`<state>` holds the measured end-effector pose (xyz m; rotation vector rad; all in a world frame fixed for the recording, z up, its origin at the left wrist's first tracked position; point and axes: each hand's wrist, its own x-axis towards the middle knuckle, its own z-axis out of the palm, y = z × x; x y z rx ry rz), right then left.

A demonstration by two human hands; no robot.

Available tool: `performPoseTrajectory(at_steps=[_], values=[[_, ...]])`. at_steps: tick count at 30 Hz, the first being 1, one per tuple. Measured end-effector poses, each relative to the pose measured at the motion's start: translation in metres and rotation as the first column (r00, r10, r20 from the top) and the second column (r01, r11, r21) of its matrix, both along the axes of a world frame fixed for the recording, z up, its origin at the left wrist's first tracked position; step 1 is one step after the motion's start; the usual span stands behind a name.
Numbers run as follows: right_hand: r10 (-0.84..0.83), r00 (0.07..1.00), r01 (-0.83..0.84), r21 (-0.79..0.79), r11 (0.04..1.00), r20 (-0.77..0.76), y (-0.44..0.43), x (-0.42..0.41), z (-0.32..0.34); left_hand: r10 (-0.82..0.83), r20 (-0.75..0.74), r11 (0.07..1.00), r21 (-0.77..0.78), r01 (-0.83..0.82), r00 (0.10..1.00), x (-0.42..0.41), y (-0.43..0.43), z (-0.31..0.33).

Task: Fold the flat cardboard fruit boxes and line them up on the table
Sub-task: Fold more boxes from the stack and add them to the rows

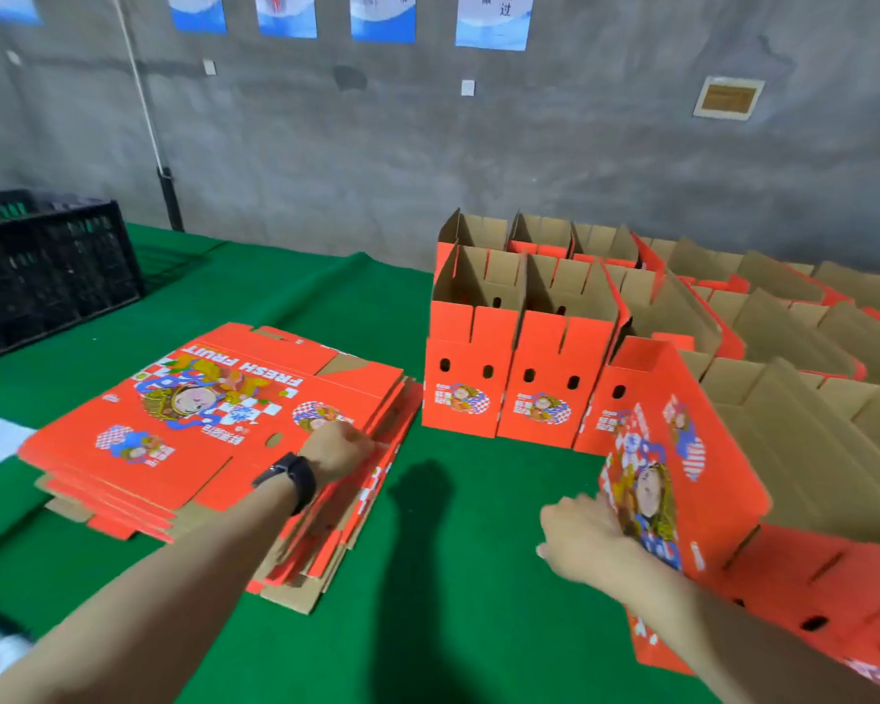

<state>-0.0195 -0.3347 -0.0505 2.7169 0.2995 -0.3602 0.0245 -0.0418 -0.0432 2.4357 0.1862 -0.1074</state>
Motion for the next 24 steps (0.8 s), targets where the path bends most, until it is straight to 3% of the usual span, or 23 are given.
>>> performPoseTrajectory(at_steps=[2,4,9,15,17,19,21,24], values=[[-0.046,0.998,0.051,0.191,0.980,-0.031,0.036,0.010,-0.003,0.005,-0.043,0.980,0.198,0.003,0.999,0.004,0.043,-0.006],[-0.088,0.992,0.114,0.357,0.927,-0.089,0.075,0.019,-0.012,-0.023,-0.091,0.953,0.298,0.049,0.996,0.007,0.081,-0.018],[-0.156,0.959,0.279,0.678,0.680,-0.238,0.169,0.043,-0.040,-0.016,-0.214,0.849,0.514,0.126,0.977,0.009,0.134,-0.066],[-0.335,0.850,0.515,0.771,0.375,-0.406,0.248,0.069,-0.063,-0.182,-0.066,0.841,0.507,0.190,0.981,-0.009,0.151,-0.087],[-0.448,0.771,0.581,0.786,0.209,-0.451,0.261,0.070,-0.073,-0.251,-0.027,0.868,0.437,0.237,0.968,-0.018,0.161,-0.090],[-0.566,0.711,0.587,0.795,0.151,-0.418,0.268,0.067,-0.076,-0.294,0.077,0.924,0.277,0.263,0.953,-0.021,0.176,-0.083],[-0.634,0.676,0.567,0.815,0.121,-0.376,0.273,0.063,-0.075,-0.253,0.177,0.963,0.136,0.231,0.951,-0.019,0.190,-0.072],[-0.665,0.628,0.526,0.850,-0.018,-0.403,0.278,0.059,-0.072,-0.120,0.272,0.991,0.092,0.099,0.955,-0.014,0.206,-0.061]])
